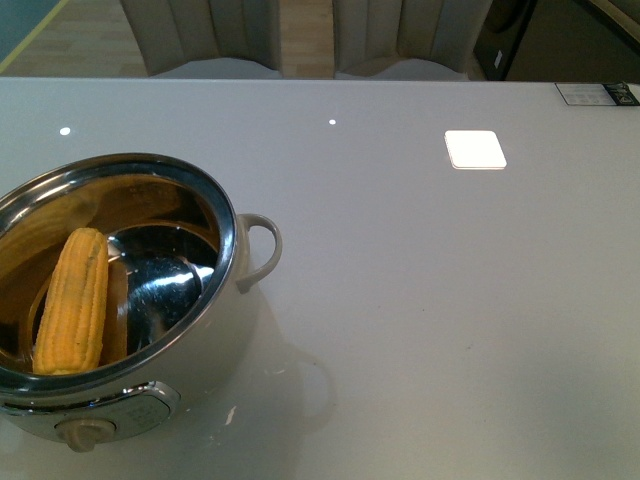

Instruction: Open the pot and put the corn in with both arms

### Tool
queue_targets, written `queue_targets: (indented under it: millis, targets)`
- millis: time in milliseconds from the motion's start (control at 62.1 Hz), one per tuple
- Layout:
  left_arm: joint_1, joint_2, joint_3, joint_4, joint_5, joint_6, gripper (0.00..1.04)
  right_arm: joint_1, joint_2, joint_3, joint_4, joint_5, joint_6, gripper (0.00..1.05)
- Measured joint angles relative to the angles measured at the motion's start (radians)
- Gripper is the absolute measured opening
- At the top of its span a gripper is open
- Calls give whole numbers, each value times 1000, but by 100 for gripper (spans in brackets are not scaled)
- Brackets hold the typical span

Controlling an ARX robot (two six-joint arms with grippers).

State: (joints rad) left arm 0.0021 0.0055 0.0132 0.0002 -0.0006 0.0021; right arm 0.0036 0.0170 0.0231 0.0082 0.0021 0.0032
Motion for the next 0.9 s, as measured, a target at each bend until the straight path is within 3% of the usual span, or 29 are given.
queue_targets:
  millis: [354, 772, 853, 901]
  targets:
    - [0, 0, 0, 0, 0, 0, 98, 0, -11, 0, -7, 0, -1, 3]
    - [0, 0, 0, 0, 0, 0, 98, 0, -11, 0, -7, 0, 0, 83]
    - [0, 0, 0, 0, 0, 0, 98, 0, -11, 0, -7, 0, 0, 96]
    - [0, 0, 0, 0, 0, 0, 98, 0, -11, 0, -7, 0, 0, 96]
